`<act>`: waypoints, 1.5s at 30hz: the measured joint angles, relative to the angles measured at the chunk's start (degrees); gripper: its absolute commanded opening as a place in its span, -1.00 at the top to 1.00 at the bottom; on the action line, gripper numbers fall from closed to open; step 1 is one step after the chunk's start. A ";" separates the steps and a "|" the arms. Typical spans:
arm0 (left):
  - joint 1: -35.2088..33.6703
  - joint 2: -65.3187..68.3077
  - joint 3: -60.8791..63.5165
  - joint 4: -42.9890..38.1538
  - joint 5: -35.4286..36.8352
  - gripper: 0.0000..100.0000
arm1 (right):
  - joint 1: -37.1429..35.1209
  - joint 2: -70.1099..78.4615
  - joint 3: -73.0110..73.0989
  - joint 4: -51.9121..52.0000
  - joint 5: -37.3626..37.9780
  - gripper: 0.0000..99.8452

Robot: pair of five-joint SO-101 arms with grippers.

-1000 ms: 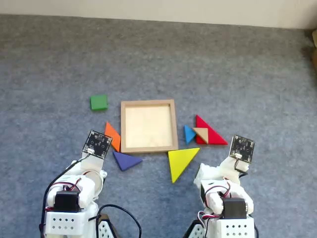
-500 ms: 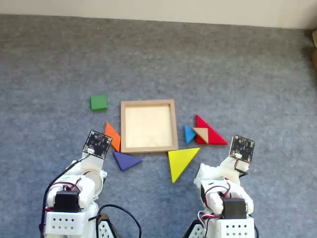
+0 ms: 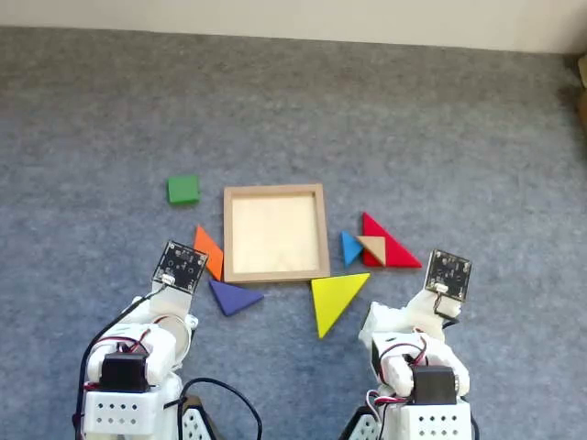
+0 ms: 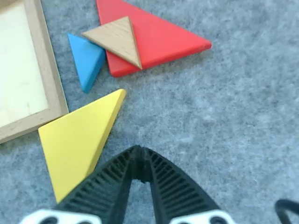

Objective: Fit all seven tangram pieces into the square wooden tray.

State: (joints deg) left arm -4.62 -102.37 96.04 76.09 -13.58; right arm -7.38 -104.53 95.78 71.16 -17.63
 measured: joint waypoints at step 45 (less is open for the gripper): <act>0.00 0.00 0.00 0.00 0.00 0.98 | 9.76 38.33 -42.46 -3.96 8.44 0.99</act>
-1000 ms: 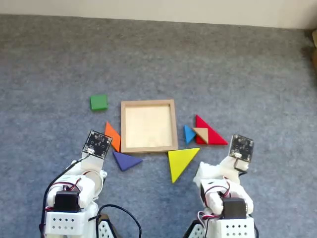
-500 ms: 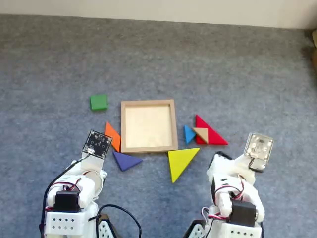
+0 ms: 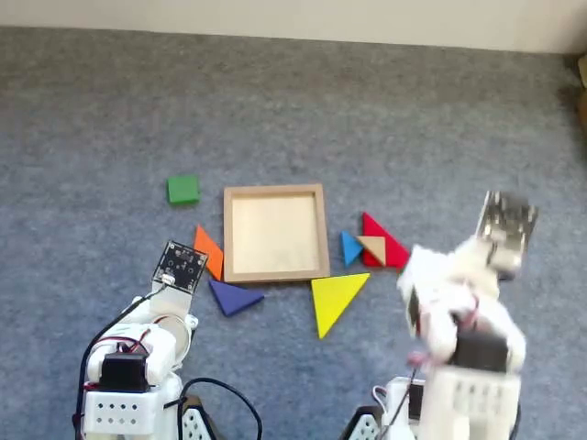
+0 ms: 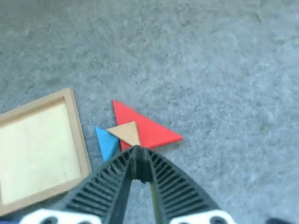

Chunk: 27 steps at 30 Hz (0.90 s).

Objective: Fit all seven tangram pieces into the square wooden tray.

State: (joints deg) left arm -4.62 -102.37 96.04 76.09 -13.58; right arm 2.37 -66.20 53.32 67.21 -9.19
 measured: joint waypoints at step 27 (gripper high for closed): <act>0.00 0.00 0.00 0.00 0.00 0.98 | -11.43 67.69 -22.07 -15.03 0.35 0.99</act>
State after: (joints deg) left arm -4.62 -102.37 96.04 76.09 -13.58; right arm -9.05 1.49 31.25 52.18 -8.84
